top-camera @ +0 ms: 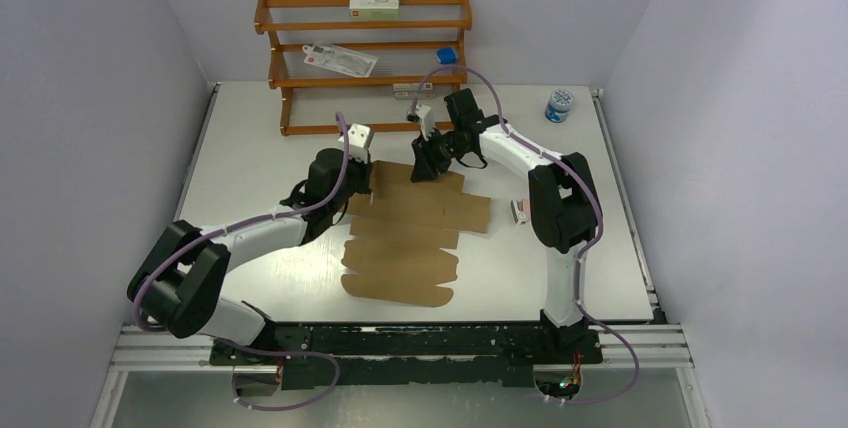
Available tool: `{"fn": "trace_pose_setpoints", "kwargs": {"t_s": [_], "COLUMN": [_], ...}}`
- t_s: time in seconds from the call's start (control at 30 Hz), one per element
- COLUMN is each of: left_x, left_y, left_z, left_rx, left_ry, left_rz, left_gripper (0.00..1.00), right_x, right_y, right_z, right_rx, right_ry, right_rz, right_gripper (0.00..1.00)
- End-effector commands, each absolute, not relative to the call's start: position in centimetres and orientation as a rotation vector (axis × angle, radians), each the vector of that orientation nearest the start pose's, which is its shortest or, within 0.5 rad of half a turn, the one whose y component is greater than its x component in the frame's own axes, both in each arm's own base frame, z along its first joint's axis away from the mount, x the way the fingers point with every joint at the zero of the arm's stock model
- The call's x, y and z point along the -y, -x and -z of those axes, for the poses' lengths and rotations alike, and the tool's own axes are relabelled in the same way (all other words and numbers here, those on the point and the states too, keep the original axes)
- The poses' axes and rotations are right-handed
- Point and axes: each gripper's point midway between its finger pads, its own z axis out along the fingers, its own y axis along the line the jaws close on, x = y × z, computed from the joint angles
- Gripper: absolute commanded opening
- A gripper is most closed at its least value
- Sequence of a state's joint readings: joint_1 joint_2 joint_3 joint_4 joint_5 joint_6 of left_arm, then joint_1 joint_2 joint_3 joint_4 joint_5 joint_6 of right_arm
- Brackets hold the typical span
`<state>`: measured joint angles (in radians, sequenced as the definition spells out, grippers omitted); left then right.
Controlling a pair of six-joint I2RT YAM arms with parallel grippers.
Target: Fold the paper box
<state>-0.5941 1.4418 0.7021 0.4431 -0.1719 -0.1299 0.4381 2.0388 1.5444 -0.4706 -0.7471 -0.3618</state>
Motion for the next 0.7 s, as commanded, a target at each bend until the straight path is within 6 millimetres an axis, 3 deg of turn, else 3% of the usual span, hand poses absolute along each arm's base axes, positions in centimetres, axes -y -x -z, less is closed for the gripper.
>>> {"fn": "trace_pose_setpoints", "kwargs": {"t_s": [0.0,0.13,0.23,0.5,0.67], "left_x": [23.1,23.1,22.9,21.2,19.7], "left_y": [-37.2,-36.9,-36.7,-35.0,-33.1], "left_z": [-14.8,-14.9,-15.1,-15.1,-13.9], "left_rx": [-1.795,-1.787,-1.787,-1.834,-1.915], "left_ry": [-0.345,-0.335,-0.317,-0.201,-0.124], "left_rz": [0.378,0.393,0.401,0.418,0.425], "left_gripper": [0.06,0.09,0.15,0.47,0.63], "right_x": [-29.3,-28.9,-28.6,-28.7,-28.7], "right_y": [-37.7,-37.5,-37.5,-36.5,-36.0], "right_z": [-10.0,-10.6,-11.4,-11.4,-10.9], "right_rx": [-2.067,-2.040,-2.005,-1.952,-1.939], "right_ry": [1.267,1.296,1.311,1.364,1.381], "right_rz": [-0.901,-0.823,-0.759,-0.622,-0.592], "right_gripper": [0.36,0.25,0.22,0.21,0.20]}}
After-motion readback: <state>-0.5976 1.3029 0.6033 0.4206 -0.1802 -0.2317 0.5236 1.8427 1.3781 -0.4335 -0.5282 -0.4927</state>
